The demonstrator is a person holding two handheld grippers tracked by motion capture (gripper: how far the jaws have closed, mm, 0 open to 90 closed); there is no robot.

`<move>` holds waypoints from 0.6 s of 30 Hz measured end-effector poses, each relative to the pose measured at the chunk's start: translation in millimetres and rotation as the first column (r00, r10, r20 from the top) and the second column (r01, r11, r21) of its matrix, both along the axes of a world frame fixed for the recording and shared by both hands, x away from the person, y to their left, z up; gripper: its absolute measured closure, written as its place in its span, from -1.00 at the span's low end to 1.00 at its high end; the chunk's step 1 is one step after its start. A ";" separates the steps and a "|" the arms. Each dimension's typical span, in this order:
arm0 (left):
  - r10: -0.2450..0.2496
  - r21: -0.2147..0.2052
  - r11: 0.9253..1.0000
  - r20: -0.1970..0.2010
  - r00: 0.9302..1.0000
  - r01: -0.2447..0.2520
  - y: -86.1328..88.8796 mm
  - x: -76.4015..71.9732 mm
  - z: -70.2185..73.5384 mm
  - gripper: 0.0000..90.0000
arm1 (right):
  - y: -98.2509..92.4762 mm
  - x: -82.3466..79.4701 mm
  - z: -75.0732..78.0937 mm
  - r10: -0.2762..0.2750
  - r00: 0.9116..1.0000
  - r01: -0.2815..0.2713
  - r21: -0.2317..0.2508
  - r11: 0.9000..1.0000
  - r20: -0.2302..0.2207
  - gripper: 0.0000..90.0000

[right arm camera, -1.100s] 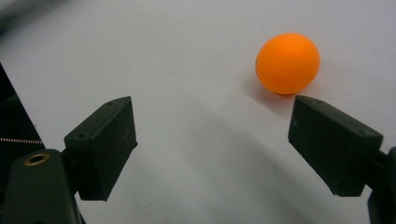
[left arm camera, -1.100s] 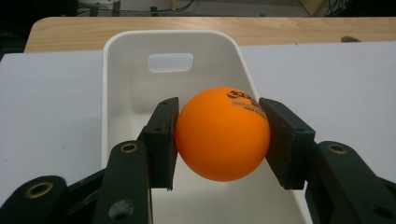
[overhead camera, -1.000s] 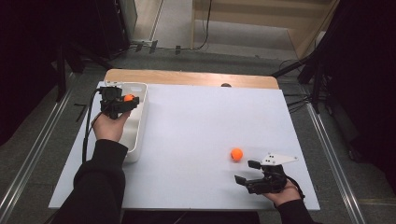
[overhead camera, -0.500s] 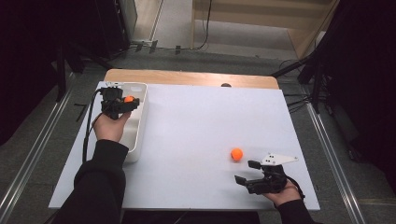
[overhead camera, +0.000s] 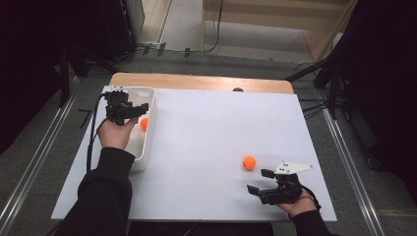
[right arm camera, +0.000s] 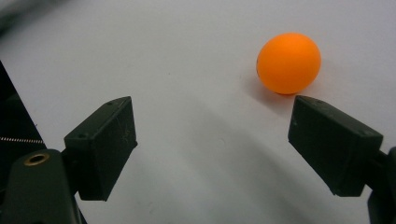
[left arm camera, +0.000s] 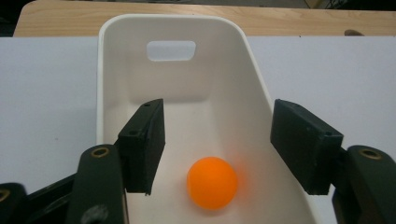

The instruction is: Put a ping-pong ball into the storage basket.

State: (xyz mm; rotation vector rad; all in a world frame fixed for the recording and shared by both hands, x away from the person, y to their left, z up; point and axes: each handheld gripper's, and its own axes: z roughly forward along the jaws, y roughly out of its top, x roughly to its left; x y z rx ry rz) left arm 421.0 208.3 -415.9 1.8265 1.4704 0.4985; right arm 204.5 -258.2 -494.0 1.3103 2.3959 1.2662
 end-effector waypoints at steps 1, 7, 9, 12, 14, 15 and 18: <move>0.001 0.001 1.000 0.004 1.000 -0.001 0.2 -0.4 0.6 -0.25 | 0.1 -0.1 0.0 0.000 1.000 0.000 0.001 1.000 -0.003 -0.70; -0.022 -0.022 1.000 0.006 1.000 0.022 2.1 -2.5 4.3 -0.28 | 0.3 0.0 -0.1 0.002 1.000 -0.002 0.002 1.000 -0.003 -0.70; -0.028 -0.027 0.999 0.007 1.000 0.028 2.3 -3.5 6.1 -0.28 | 0.4 0.1 -0.1 0.000 1.000 0.000 0.001 1.000 -0.003 -0.70; -0.027 -0.025 0.999 0.017 1.000 0.027 1.8 -4.9 8.7 -0.38 | 0.6 0.0 -0.1 0.001 1.000 -0.001 0.002 1.000 -0.003 -0.70; -0.035 -0.014 0.999 0.019 0.999 0.035 2.0 -6.3 10.9 -0.38 | 0.6 0.2 -0.2 0.002 1.000 -0.002 0.002 1.000 -0.002 -0.70; -0.035 -0.018 0.999 0.021 0.999 0.036 2.0 -6.7 11.7 -0.38 | 0.6 0.2 -0.2 0.002 1.000 -0.002 0.002 1.000 -0.002 -0.70; -0.042 -0.026 0.999 0.019 0.999 0.042 3.4 -7.9 14.0 -0.38 | 0.7 0.3 -0.4 0.003 1.000 -0.003 0.003 1.000 -0.002 -0.70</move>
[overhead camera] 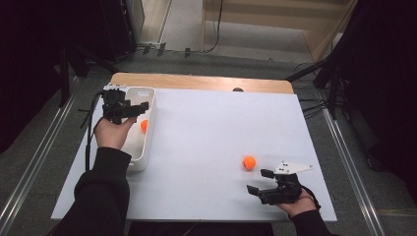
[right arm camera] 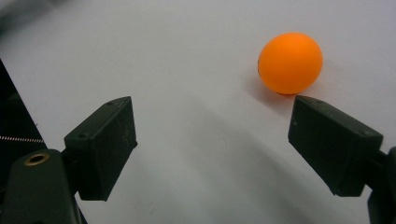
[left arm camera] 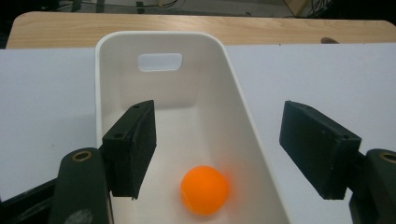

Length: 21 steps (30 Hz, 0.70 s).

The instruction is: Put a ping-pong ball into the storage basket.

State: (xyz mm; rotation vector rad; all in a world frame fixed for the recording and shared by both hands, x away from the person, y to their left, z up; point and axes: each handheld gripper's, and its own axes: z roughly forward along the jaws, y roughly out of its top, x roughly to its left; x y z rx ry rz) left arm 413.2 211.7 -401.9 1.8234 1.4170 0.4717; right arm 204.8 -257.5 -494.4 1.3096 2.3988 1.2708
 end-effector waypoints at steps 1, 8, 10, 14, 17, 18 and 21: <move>-0.004 0.003 1.000 -0.006 1.000 0.004 0.1 -0.2 0.8 -0.38 | 0.0 0.0 0.0 0.000 1.000 0.000 0.000 1.000 0.000 -0.70; -0.051 -0.006 0.999 -0.014 0.999 0.050 -4.1 -3.8 6.3 -0.48 | 0.0 -0.1 0.2 -0.002 1.000 0.002 0.000 1.000 -0.001 -0.70; -0.086 -0.010 0.996 -0.013 0.996 0.086 -5.4 -5.1 7.4 -0.48 | -0.2 -0.2 0.3 -0.001 1.000 0.001 0.000 1.000 -0.002 -0.70; -0.133 -0.015 0.991 -0.009 0.991 0.132 -8.5 -8.0 10.3 -0.48 | -0.6 -0.2 0.4 -0.002 1.000 0.002 -0.002 1.000 0.001 -0.70; -0.161 -0.026 0.987 0.002 0.987 0.161 -9.9 -10.2 14.1 -0.48 | -0.9 -0.2 0.3 -0.003 1.000 0.003 0.000 1.000 0.003 -0.70; -0.169 -0.028 0.985 0.003 0.986 0.169 -10.6 -11.3 15.6 -0.48 | -0.9 -0.2 0.4 -0.002 1.000 0.002 0.001 1.000 0.002 -0.70; -0.202 -0.035 0.979 0.010 0.979 0.202 -13.5 -14.4 19.3 -0.48 | -0.9 -0.3 0.4 -0.001 1.000 0.001 0.001 1.000 0.002 -0.70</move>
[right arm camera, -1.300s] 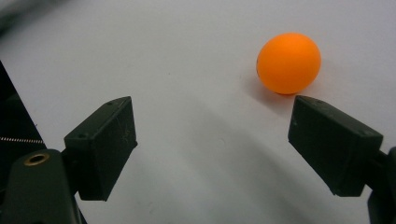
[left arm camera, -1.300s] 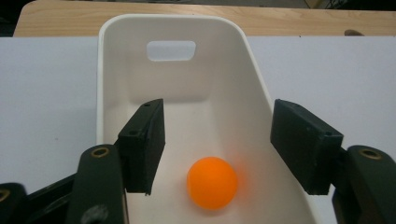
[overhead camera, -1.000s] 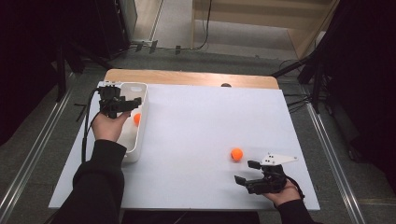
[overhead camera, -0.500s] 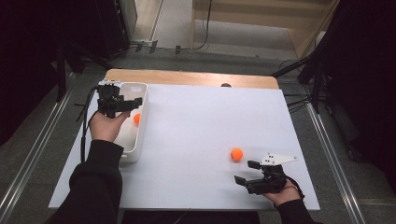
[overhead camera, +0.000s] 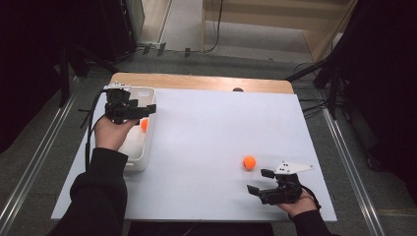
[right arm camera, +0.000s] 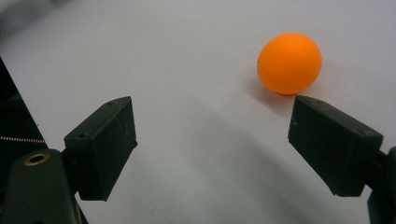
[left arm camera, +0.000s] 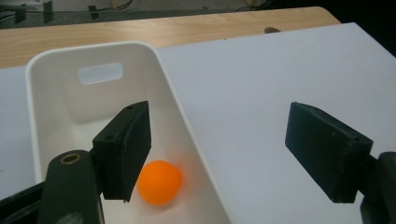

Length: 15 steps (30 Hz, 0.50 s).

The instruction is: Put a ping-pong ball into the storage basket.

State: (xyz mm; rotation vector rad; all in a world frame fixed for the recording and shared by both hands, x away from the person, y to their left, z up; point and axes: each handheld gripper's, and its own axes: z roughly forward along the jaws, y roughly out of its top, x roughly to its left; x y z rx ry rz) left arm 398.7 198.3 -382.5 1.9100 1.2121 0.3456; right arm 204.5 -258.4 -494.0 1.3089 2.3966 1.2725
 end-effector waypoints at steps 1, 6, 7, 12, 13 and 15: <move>-0.016 -0.007 1.000 0.002 1.000 0.016 -0.8 -0.8 0.7 -0.48 | 0.0 -0.1 0.1 0.000 1.000 0.000 0.000 1.000 -0.001 -0.70; -0.082 -0.036 0.996 0.001 0.997 0.082 -5.6 -4.5 1.8 -0.48 | 0.1 -0.2 0.2 0.000 1.000 0.000 0.001 1.000 -0.002 -0.70; -0.092 -0.030 0.995 0.003 0.996 0.092 -6.6 -5.5 2.2 -0.48 | 0.1 -0.2 0.3 0.001 1.000 -0.001 0.000 1.000 -0.003 -0.70; -0.125 -0.024 0.992 0.019 0.992 0.126 -11.7 -10.3 4.3 -0.48 | 0.4 -0.3 0.4 0.003 1.000 -0.003 0.000 1.000 -0.004 -0.70; -0.130 -0.024 0.991 0.026 0.991 0.131 -12.8 -11.3 4.3 -0.48 | 0.4 -0.4 0.4 0.003 1.000 -0.003 0.002 1.000 -0.005 -0.70; -0.141 -0.020 0.990 0.026 0.990 0.141 -14.7 -13.2 5.0 -0.48 | 0.4 -0.5 0.5 0.001 1.000 -0.001 0.004 1.000 -0.004 -0.70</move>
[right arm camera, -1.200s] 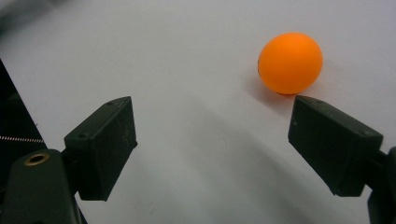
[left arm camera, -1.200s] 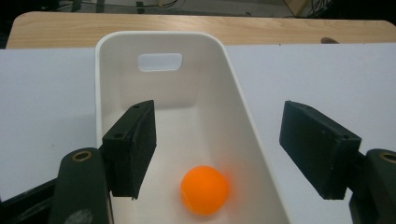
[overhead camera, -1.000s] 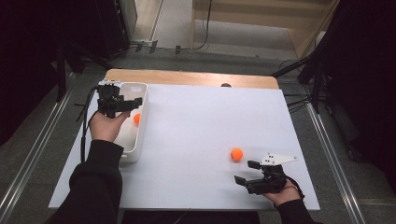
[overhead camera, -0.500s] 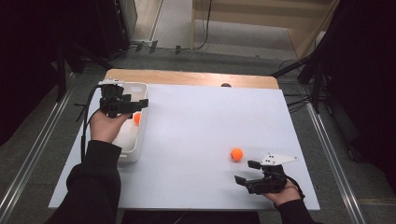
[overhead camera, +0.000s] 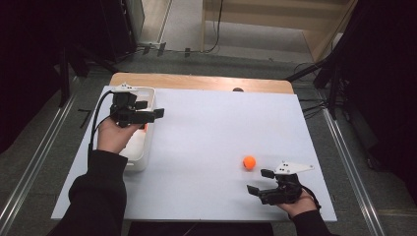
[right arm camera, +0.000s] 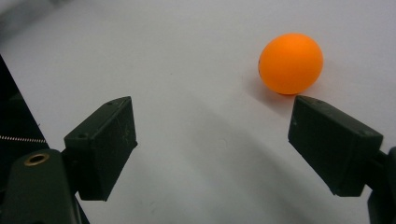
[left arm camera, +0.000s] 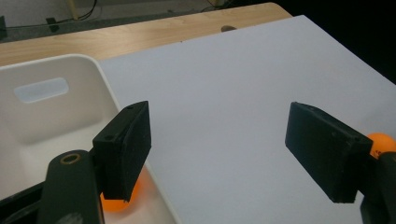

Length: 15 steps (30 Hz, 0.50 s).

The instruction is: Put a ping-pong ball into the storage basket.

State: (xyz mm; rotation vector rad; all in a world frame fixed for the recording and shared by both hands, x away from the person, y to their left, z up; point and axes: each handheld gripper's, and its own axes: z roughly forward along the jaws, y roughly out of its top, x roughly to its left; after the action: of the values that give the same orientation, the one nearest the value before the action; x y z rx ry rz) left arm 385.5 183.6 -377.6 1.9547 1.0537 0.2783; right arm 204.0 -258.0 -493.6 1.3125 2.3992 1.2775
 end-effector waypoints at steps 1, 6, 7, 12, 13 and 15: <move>-0.007 -0.001 1.000 0.001 1.000 0.007 -0.9 -0.9 0.4 -0.48 | 0.0 0.0 0.0 -0.001 1.000 0.001 0.000 1.000 0.000 -0.70; -0.045 -0.009 0.999 -0.002 0.999 0.045 -6.7 -6.7 2.1 -0.48 | -0.3 0.2 0.2 -0.003 1.000 0.003 -0.001 1.000 0.003 -0.70; -0.056 -0.005 0.998 0.002 0.998 0.056 -8.1 -7.8 2.2 -0.48 | -0.2 0.2 0.3 -0.005 1.000 0.005 0.001 1.000 0.002 -0.70; -0.086 -0.009 0.996 0.005 0.996 0.086 -15.4 -13.5 3.2 -0.48 | -0.2 0.6 0.3 -0.007 1.000 0.007 0.000 1.000 0.004 -0.70; -0.092 -0.011 0.996 0.002 0.996 0.092 -16.5 -14.6 3.4 -0.48 | -0.2 0.5 0.4 -0.008 1.000 0.008 0.002 1.000 0.004 -0.70; -0.107 -0.010 0.994 0.004 0.994 0.107 -18.6 -16.3 3.0 -0.48 | -1.0 0.9 0.2 -0.007 1.000 0.007 -0.002 1.000 0.011 -0.70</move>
State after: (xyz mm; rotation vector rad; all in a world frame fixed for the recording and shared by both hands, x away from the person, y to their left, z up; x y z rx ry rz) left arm 369.2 165.0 -374.6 1.9934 0.9427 0.2164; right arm 205.0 -259.1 -493.3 1.3088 2.3859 1.2763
